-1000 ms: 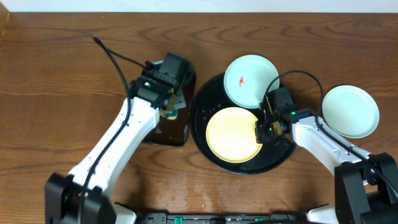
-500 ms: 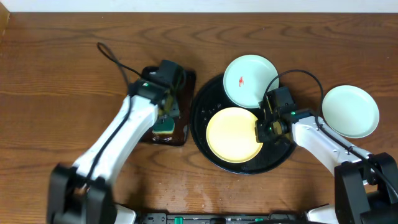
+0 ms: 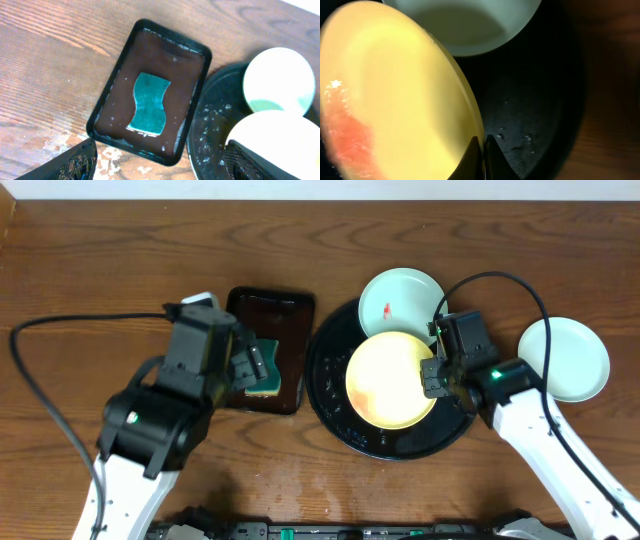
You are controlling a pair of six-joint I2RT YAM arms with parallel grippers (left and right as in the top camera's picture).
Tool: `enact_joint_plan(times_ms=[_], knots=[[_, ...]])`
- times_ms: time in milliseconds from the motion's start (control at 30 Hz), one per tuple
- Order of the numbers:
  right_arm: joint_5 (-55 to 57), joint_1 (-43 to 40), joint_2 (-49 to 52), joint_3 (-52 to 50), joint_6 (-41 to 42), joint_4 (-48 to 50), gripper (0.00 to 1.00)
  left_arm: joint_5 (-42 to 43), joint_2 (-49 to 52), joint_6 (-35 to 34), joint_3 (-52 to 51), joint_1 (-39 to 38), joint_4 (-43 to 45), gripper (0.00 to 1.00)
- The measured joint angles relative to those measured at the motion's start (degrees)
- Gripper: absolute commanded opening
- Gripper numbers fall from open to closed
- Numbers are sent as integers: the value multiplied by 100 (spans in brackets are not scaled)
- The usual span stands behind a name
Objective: Clean dirty plates on tray and stack at the side
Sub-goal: 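Lift the yellow plate by its rim with the right gripper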
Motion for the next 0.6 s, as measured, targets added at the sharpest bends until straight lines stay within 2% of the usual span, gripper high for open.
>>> enact_joint_plan(times_ms=[333,600], knots=[[1322,734,-85,2,-494,640,1,2,-214,0,0,0,0,82],[2651,1637,-85,2,-682,686,1,0,-212,0,0,0,0,82]])
